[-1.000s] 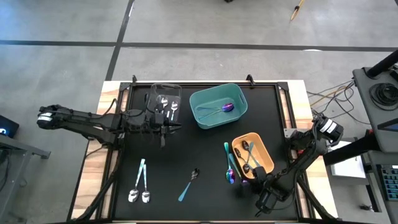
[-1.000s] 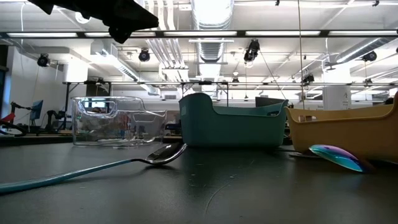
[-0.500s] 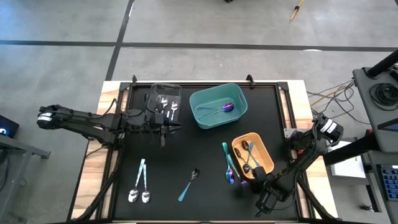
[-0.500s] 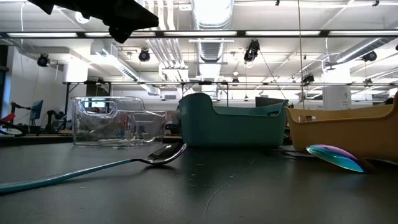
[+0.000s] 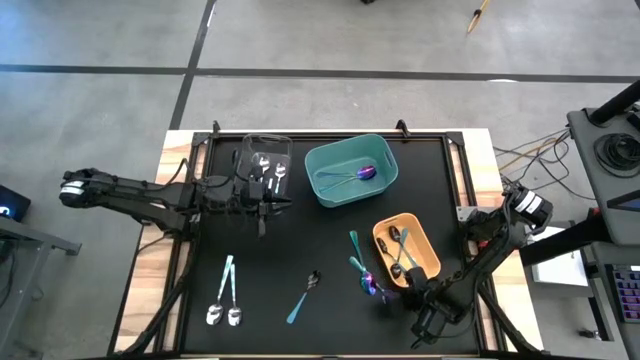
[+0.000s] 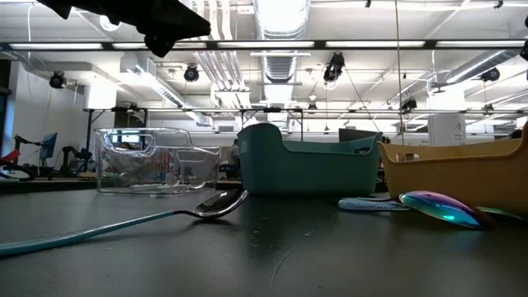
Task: Sort silverware by color (type)
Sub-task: Put the purple spoon into the green bin
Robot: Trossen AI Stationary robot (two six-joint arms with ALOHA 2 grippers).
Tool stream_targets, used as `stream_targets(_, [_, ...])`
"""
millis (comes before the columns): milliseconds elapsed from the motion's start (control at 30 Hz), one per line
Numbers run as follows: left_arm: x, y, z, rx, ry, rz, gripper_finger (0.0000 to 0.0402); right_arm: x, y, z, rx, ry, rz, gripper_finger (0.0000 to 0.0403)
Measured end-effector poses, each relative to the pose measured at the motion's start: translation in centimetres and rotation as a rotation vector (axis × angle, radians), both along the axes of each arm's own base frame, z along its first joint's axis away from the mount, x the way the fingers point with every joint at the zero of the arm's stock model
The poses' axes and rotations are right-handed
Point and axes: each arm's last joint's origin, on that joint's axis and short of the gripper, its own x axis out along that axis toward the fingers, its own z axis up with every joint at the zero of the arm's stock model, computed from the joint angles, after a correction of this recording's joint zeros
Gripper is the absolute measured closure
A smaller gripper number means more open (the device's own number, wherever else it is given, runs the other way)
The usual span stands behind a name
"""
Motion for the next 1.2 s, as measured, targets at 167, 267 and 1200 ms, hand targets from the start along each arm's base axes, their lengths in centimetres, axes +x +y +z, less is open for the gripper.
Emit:
stream_targets(167, [0.0, 0.0, 0.0, -0.001, -0.001, 0.000, 0.0367, 0.1, 0.0, 0.1, 0.001, -0.015, -0.001, 0.0394])
stream_targets(267, [0.0, 0.0, 0.0, -0.008, -0.002, 0.001, 0.0367, 0.2, 0.3, 0.2, 0.023, -0.036, 0.011, 0.0394])
stream_targets(1200, [0.0, 0.0, 0.2, -0.028, -0.025, 0.003, 0.0367, 1.2, 1.3, 1.6, 0.083, -0.178, 0.121, 0.0394])
